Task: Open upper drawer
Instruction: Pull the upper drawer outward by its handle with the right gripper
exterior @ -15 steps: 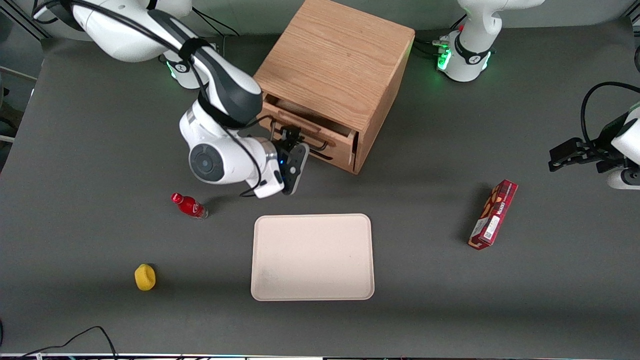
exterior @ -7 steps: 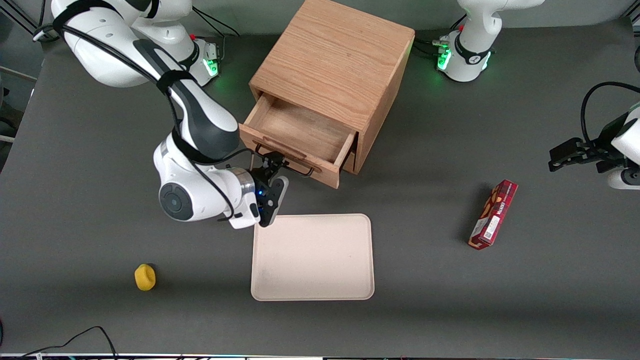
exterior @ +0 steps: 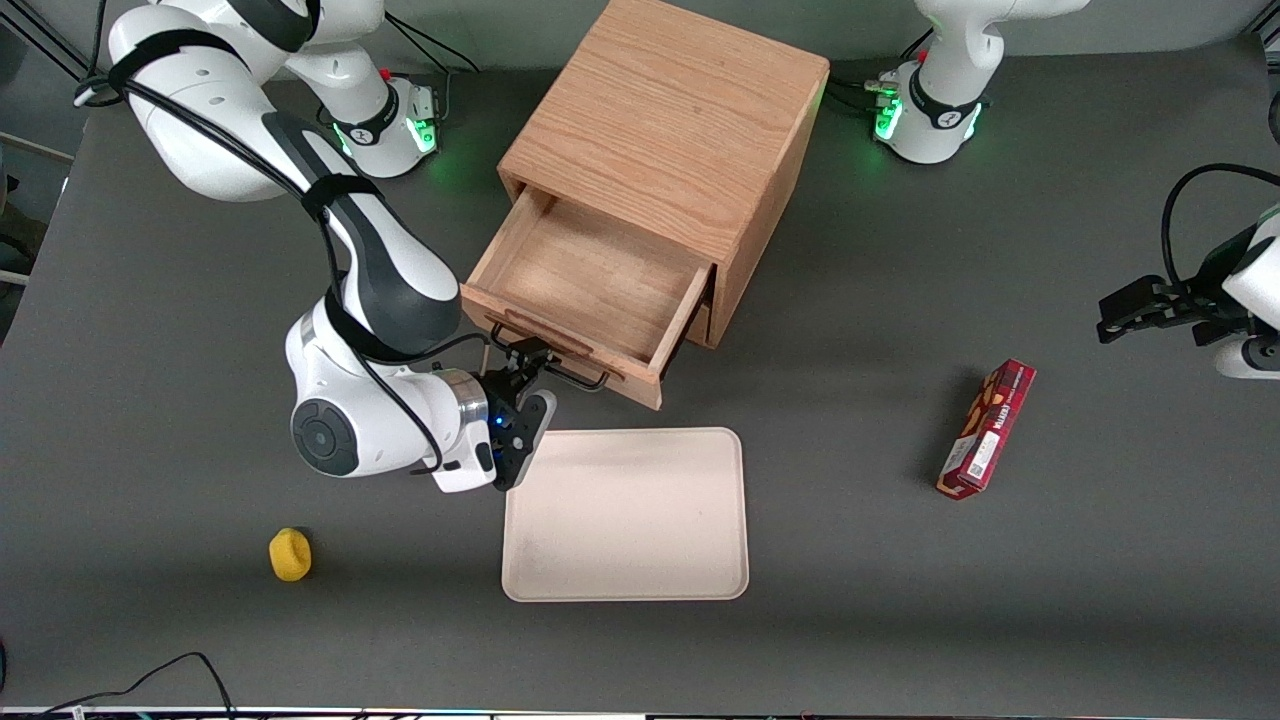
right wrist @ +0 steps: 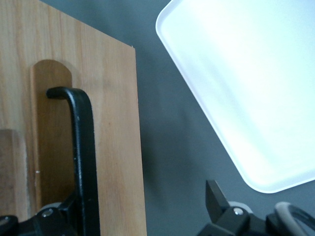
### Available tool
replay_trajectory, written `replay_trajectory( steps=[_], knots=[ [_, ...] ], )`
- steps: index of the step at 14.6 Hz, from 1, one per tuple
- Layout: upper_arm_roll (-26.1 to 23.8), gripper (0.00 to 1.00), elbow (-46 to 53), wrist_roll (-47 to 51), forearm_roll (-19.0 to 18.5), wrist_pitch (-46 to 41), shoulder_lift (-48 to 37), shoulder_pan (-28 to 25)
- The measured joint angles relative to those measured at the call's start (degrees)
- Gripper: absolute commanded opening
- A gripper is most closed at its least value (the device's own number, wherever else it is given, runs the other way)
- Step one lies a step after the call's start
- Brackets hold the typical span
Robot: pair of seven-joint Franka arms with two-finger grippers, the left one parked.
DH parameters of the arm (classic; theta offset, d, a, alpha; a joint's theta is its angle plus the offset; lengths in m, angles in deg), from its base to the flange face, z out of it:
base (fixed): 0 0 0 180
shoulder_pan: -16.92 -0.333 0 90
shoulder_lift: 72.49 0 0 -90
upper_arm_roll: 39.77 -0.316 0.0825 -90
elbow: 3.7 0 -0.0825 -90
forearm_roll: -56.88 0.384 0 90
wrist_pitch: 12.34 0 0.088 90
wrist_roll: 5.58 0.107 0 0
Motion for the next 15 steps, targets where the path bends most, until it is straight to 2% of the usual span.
replay_trajectory(
  steps=[11, 15],
  knots=[
    [6.4, 1.00, 9.2, -2.6, -0.7, -0.1, 3.9, -0.1],
    [7.0, 1.00, 10.8, -3.2, -0.8, -1.4, 3.9, -0.8]
  ],
)
